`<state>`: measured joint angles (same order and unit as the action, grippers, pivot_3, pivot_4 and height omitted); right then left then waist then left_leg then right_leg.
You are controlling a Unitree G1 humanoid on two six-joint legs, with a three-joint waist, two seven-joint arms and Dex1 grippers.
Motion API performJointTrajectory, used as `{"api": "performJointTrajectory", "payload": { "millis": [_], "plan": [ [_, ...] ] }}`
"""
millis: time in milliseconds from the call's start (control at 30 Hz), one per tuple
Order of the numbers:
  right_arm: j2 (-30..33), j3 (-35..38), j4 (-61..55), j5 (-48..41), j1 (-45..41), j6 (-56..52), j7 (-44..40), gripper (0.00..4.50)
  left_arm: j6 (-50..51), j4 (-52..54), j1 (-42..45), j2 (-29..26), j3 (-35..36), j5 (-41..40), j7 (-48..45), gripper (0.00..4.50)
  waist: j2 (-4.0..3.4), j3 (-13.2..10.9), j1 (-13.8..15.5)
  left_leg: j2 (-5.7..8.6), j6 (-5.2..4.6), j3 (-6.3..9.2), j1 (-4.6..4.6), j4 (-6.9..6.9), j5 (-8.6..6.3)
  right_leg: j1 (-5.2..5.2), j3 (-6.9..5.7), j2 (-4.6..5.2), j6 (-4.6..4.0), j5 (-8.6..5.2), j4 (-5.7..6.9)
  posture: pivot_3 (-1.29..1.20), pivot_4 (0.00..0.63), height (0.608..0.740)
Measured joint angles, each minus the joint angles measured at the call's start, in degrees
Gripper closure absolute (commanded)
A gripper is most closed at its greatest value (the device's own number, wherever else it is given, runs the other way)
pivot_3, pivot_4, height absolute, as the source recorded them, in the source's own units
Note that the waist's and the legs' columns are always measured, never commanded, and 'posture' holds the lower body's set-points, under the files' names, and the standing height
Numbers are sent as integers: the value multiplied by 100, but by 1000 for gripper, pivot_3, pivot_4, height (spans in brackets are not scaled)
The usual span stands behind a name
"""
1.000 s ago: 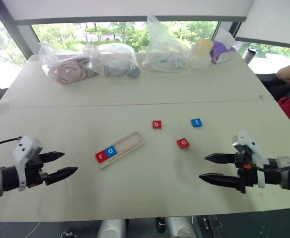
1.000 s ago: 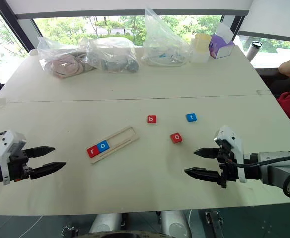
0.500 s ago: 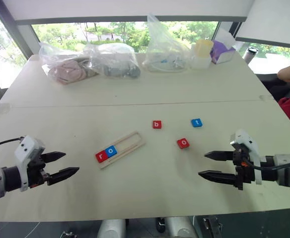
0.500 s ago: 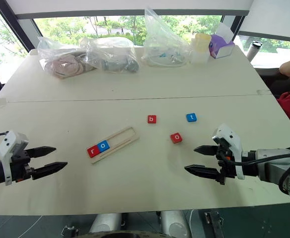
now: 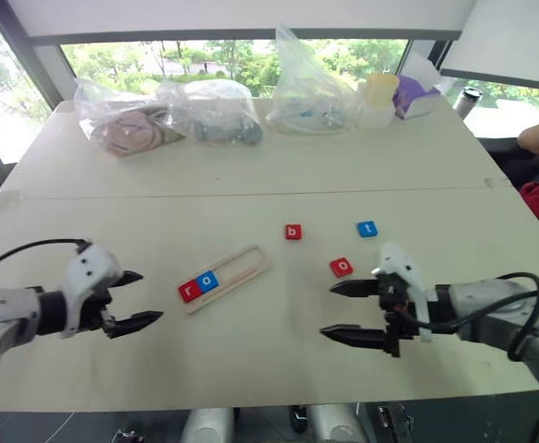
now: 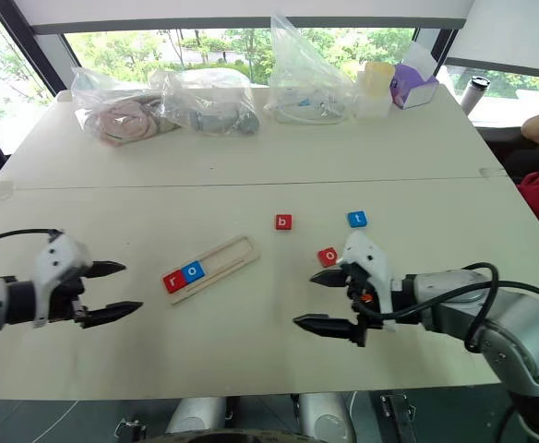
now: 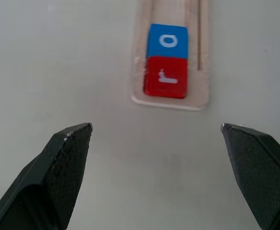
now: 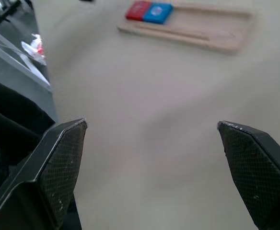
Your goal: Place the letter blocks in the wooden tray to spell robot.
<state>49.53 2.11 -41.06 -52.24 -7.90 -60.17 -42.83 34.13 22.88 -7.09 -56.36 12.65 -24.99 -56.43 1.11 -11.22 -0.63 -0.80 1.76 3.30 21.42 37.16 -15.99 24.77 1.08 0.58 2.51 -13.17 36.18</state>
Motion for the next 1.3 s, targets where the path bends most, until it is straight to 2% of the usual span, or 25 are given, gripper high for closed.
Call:
{"api": "performJointTrajectory", "payload": {
  "millis": [167,367,567,667,700,733,1100,1300],
  "plan": [
    [36,-209,-30,115,-23,-23,153,42,-268,-272,359,280,-742,366,113,0,2,0,-16,1,0,-4,-1,1,0,-1,4,2,8,6,0,0,150,740],
    [37,-274,-29,227,-31,-8,231,42,-699,-481,575,485,-1142,854,328,0,-2,3,-6,-1,-1,0,-5,0,0,-2,2,-3,7,6,5,0,150,740],
    [36,-292,-28,348,-31,56,274,42,-829,-515,577,711,-1240,1005,457,0,-35,22,16,1,-1,-2,-12,11,0,-19,2,7,10,5,2,0,150,740],
    [36,-298,-24,383,-33,60,278,0,-844,-520,557,752,-1248,999,432,845,-40,25,15,5,-1,-2,-13,14,1,-22,3,7,11,5,2,0,150,740],
    [36,-299,-23,391,-37,62,278,0,-862,-517,539,767,-1267,1002,435,1250,-45,28,15,5,-1,-2,-13,14,0,-23,3,7,11,5,2,0,150,740],
    [35,-300,-22,401,-41,65,278,0,-872,-526,525,779,-1270,1005,434,1365,-48,32,14,6,-1,-1,-14,15,0,-23,3,7,11,5,2,0,150,740],
    [36,-347,130,615,-37,171,256,0,-1569,-1067,810,679,-1418,1113,-27,1365,-64,43,-4,6,-1,-2,-14,12,0,-21,2,4,11,5,2,0,150,740],
    [15,-344,213,655,14,194,266,0,-2248,-1921,1728,532,-1877,1332,-919,1365,-57,38,1,8,-1,-1,-4,13,1,-13,-2,1,11,5,2,0,150,740]
  ]
}}
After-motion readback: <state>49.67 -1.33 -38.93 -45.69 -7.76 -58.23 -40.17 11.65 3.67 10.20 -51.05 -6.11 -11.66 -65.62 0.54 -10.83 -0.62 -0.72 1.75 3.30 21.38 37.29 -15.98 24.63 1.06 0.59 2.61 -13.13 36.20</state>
